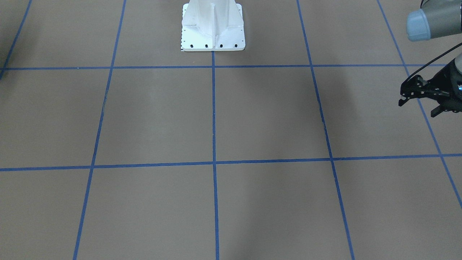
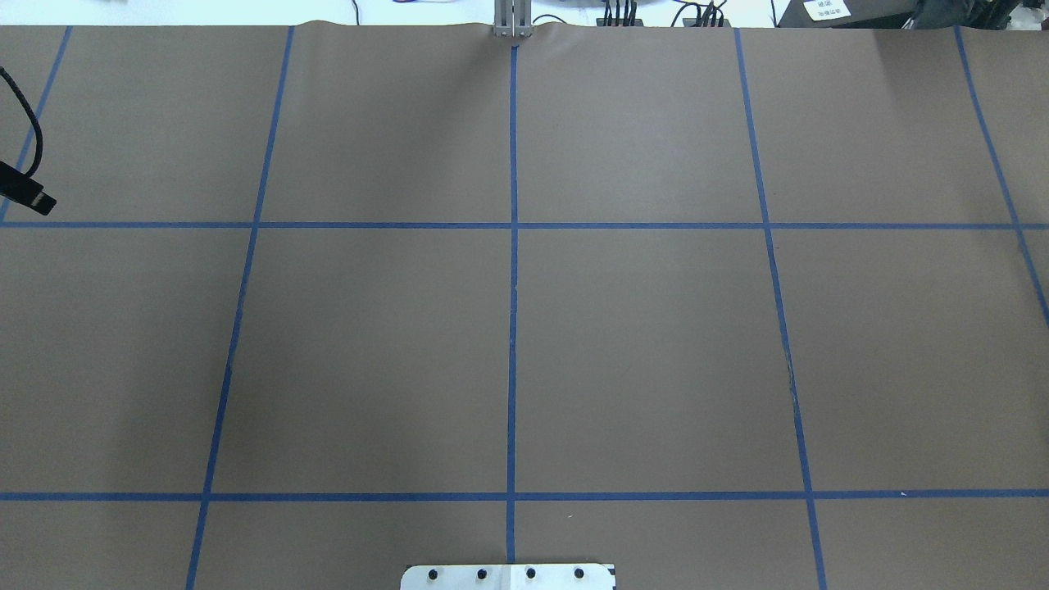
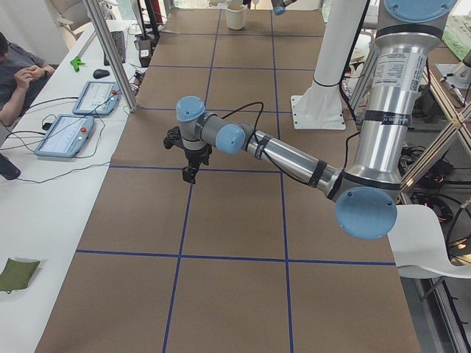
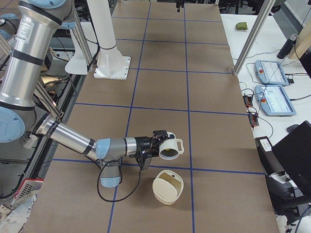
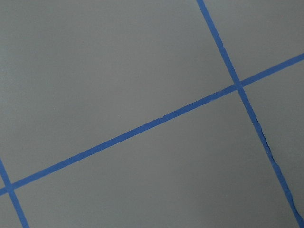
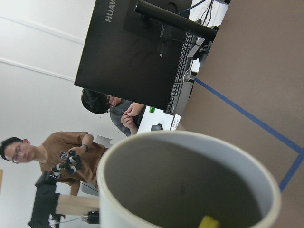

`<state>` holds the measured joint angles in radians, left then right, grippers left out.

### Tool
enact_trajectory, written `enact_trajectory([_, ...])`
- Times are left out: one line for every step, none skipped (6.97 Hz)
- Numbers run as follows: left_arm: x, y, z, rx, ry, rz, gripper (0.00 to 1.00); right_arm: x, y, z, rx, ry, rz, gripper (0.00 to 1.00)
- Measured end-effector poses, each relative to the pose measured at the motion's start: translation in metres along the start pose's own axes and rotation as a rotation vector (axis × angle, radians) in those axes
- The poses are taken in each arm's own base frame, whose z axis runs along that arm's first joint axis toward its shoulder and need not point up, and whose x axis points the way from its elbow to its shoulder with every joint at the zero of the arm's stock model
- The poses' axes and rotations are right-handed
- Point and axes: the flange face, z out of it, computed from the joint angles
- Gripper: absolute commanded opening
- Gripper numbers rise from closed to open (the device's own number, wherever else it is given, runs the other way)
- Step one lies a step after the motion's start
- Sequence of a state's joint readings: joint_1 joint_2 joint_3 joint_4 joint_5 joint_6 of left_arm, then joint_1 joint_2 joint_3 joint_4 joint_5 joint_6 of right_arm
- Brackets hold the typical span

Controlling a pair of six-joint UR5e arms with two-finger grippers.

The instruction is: Left arm hands cup to right arm to dump lemon

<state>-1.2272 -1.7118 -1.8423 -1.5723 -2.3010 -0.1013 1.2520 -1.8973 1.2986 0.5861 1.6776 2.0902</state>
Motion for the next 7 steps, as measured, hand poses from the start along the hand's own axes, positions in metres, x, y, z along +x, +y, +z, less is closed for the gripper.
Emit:
enact_trajectory([0.001,0.0,-0.001,0.002,0.0,0.002,1.0,0.003,-0.007,-0.002,0.02,-0.058,0.09,0.0])
enact_trajectory([0.002,-0.001,-0.002,0.005,0.0,0.004,1.0,0.006,-0.014,-0.004,0.034,-0.11,0.165,0.0])
enact_trajectory([0.004,-0.001,-0.004,0.008,0.0,0.006,1.0,0.008,-0.018,-0.006,0.039,-0.145,0.225,0.0])
enact_trajectory([0.005,0.0,-0.006,0.011,0.0,0.008,1.0,0.008,-0.021,-0.009,0.045,-0.177,0.292,0.0])
enact_trajectory([0.006,0.0,-0.007,0.013,0.0,0.009,1.0,0.006,-0.023,-0.012,0.048,-0.217,0.377,0.0])
enact_trajectory([0.006,0.0,-0.007,0.013,0.0,0.009,1.0,0.004,-0.025,-0.016,0.044,-0.25,0.462,0.0])
enact_trajectory([0.006,0.0,-0.007,0.014,0.0,0.009,1.0,0.003,-0.027,-0.019,0.04,-0.286,0.545,0.0])
